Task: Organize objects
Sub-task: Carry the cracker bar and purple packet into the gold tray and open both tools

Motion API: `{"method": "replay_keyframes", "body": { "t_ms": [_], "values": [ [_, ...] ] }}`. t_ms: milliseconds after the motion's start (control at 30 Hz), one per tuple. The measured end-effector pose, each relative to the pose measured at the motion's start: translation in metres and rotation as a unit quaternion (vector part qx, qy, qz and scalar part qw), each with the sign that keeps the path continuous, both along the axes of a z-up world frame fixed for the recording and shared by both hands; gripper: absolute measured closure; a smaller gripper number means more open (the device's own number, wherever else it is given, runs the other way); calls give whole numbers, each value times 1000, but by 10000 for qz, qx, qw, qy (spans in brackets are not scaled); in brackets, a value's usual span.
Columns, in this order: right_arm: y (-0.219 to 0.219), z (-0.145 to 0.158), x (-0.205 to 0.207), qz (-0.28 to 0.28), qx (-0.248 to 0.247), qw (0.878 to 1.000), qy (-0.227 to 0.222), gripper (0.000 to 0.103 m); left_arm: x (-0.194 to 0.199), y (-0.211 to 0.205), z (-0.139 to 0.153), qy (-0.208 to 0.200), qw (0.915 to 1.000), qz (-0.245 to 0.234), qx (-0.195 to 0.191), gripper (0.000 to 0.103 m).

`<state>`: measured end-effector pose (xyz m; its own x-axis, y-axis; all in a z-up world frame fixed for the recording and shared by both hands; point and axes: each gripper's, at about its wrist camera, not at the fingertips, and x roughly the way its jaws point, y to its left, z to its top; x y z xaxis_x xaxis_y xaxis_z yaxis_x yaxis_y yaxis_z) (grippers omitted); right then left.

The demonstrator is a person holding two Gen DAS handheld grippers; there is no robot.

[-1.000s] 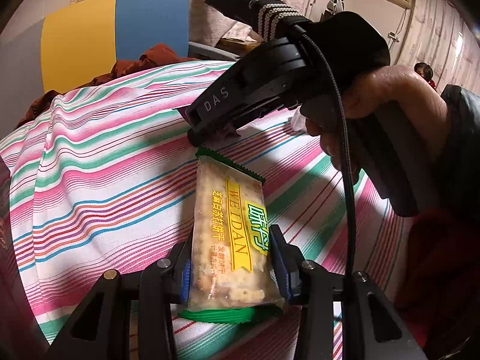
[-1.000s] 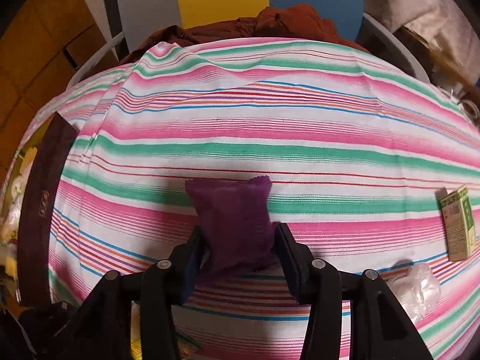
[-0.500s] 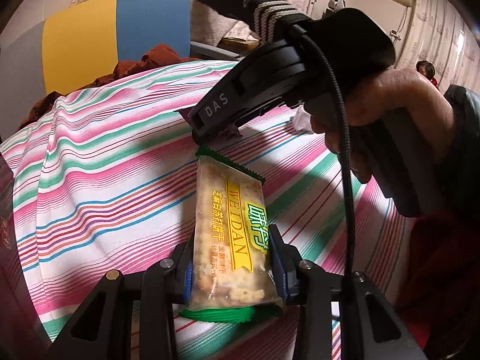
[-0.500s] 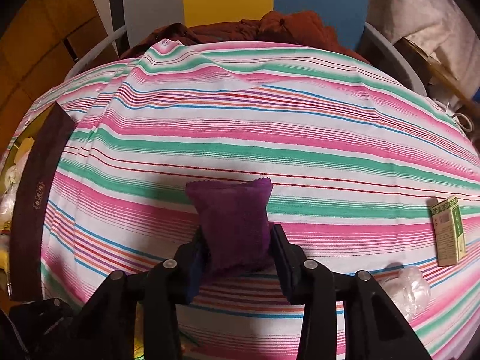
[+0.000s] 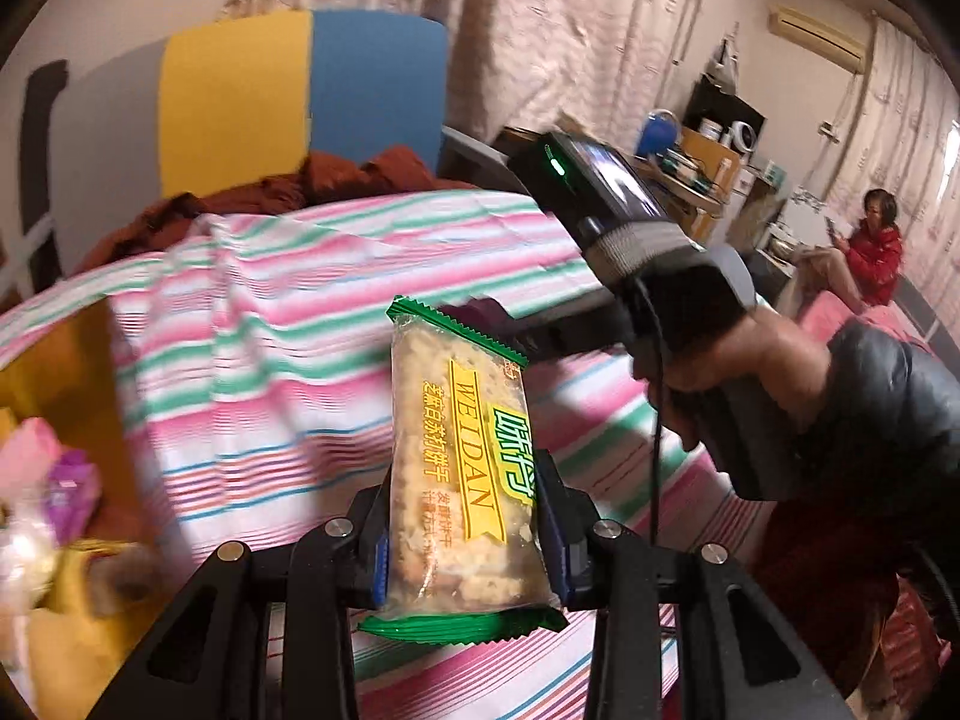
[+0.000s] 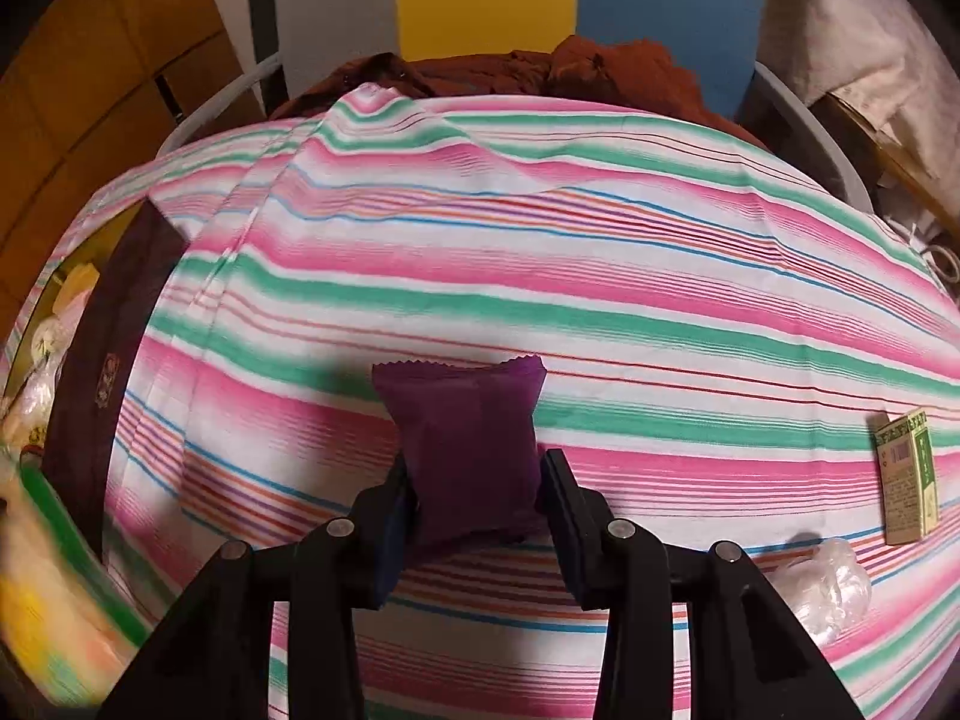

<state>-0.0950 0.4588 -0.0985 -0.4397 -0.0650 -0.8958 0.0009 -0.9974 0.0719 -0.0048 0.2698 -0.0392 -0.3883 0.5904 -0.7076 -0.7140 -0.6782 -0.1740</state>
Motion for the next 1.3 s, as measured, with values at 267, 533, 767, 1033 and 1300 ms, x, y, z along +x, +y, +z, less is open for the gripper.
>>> {"method": "replay_keyframes", "body": {
  "t_ms": [267,533,767,1033,1300],
  "values": [
    [-17,-6,1,143,125,9996,-217,61,-11,-62,33,370,9950,927,-75,66],
    [-40,11,4,4,-185,9995,-243,61,-22,-110,46,692,9841,1630,-144,65],
    [-81,45,14,123,-826,9962,259,61,-25,-138,41,644,9787,1947,-110,65],
    [-131,69,23,244,-1210,9902,657,61,-27,-167,34,542,9734,2224,-77,65],
    [-178,80,20,604,-1440,9851,717,61,-36,-216,30,286,9625,2692,175,65]
  ]
}}
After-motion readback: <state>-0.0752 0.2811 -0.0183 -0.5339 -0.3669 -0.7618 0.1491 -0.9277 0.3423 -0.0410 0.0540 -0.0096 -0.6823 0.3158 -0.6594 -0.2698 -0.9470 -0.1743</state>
